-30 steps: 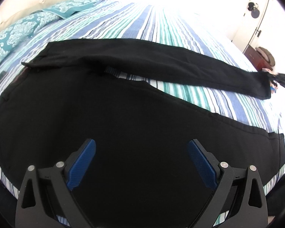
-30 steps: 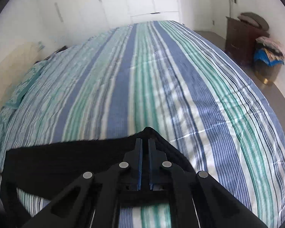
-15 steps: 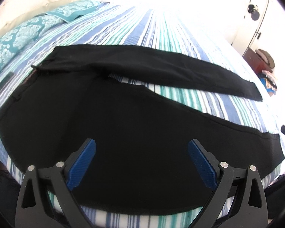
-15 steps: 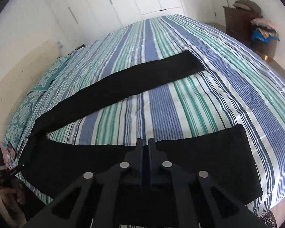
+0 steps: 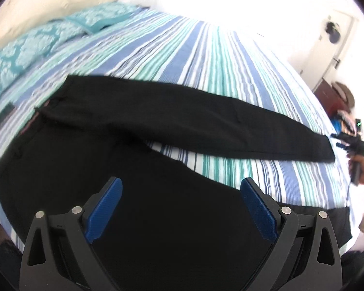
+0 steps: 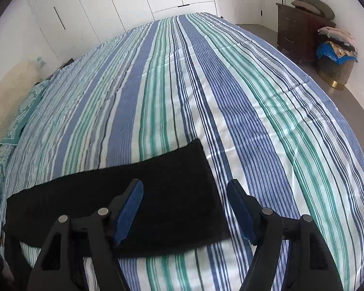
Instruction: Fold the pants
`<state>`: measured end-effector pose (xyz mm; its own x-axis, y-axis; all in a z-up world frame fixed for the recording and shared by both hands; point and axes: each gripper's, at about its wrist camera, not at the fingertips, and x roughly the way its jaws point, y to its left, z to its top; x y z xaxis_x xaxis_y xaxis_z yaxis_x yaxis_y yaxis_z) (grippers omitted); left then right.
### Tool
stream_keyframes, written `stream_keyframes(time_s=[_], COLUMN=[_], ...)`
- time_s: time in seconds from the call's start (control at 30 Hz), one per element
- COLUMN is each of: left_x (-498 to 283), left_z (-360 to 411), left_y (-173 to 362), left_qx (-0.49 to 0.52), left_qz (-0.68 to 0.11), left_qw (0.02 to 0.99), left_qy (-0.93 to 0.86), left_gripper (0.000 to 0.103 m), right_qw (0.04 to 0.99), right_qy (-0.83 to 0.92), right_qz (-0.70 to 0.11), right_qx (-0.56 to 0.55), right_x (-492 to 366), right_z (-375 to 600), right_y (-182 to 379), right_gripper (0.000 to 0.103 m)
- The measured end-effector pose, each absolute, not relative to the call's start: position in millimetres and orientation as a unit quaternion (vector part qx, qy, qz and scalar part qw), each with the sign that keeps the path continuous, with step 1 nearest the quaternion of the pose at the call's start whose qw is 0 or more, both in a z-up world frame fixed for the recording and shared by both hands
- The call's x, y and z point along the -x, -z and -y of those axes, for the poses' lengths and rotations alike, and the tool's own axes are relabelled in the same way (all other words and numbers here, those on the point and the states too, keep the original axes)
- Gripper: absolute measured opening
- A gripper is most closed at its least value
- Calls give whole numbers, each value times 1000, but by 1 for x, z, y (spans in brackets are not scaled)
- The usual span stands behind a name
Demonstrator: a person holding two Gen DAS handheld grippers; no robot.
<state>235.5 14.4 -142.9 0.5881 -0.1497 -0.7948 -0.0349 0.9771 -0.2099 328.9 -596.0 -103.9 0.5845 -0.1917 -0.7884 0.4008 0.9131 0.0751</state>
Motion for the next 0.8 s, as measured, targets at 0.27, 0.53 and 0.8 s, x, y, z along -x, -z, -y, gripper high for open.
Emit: stream_keyframes(time_s=[0.27, 0.53, 0.8], left_x=[-207, -213, -279], left_z=[-14, 8, 37], left_y=[182, 176, 171], left_qx=[56, 48, 22], left_qz=[-501, -487, -519], left_qw=[864, 871, 850], left_qy=[17, 47, 86], left_gripper=[99, 99, 99], right_qw=[860, 931, 952], right_qy=[180, 66, 85], right_qz=[-461, -347, -275], right_qx=[-121, -93, -104], right_x=[-377, -238, -67], right_z=[613, 515, 420], right_y=[135, 61, 67], right_gripper=[6, 5, 5])
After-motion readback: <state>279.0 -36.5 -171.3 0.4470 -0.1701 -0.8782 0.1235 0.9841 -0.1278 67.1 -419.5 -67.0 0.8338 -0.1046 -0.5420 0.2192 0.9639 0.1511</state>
